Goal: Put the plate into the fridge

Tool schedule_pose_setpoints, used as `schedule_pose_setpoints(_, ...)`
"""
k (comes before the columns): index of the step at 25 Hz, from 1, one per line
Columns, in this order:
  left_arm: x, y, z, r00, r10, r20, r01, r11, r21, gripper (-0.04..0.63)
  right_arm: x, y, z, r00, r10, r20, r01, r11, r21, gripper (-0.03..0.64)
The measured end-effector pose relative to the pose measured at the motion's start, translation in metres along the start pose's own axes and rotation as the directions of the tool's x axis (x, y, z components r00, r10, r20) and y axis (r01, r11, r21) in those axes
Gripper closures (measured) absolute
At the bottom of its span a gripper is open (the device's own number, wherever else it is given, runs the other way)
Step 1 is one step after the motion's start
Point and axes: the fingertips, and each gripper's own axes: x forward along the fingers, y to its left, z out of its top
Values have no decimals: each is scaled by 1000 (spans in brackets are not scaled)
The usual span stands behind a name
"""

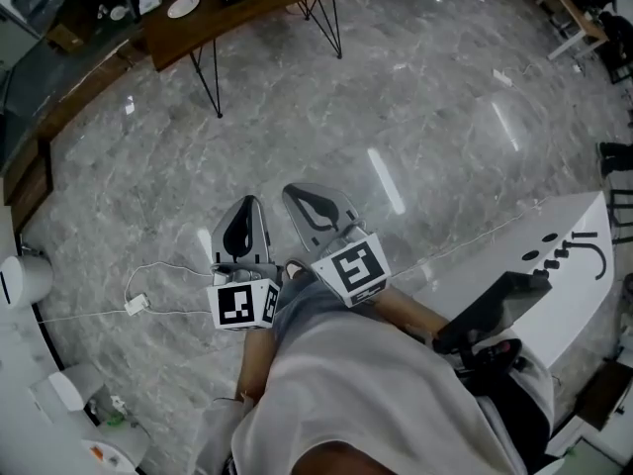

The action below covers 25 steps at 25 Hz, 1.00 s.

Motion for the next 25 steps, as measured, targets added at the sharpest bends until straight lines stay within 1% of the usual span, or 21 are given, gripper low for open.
schedule_pose_setpoints(3, 21, -18, -11, 999, -21, -40, 22, 999, 23, 575, 3, -20, -4, 1000, 11, -11, -11, 1000, -3, 600)
schedule_pose_setpoints(5, 33, -30, -17, 998, -28, -58, 30, 999, 25, 575, 2, -32, -5, 1000, 23, -11, -23, 1000, 7, 600)
schedule_pose_setpoints(8, 49, -46, -17, 998, -20, -56, 21, 1000, 16, 575, -6, -54, -5, 999, 33, -14, -33, 999, 10, 600)
schedule_pose_setpoints(11, 61, -49, -14, 999, -18, -47, 18, 1000, 9, 575, -7, -67, -5, 1000, 24, -12, -24, 999, 21, 600)
schedule_pose_setpoints(15, 71, -35, -13, 999, -14, -37, 14, 1000, -4, 575, 10, -70, -6, 1000, 21, -18, -21, 1000, 11, 600)
schedule_pose_setpoints(18, 79, -18, -11, 1000, -8, -29, 8, 1000, -10, 575, 26, -66, -6, 999, 40, -33, -40, 999, -10, 600)
schedule_pose_setpoints(21, 88, 1, -13, 1000, -9, -20, 9, 1000, -22, 575, 46, -62, -9, 997, 49, -54, -50, 999, -12, 600)
schedule_pose_setpoints(25, 105, 35, -7, 1000, -14, -1, 14, 999, -35, 575, 82, -62, 1, 998, 45, -43, -47, 998, -53, 600)
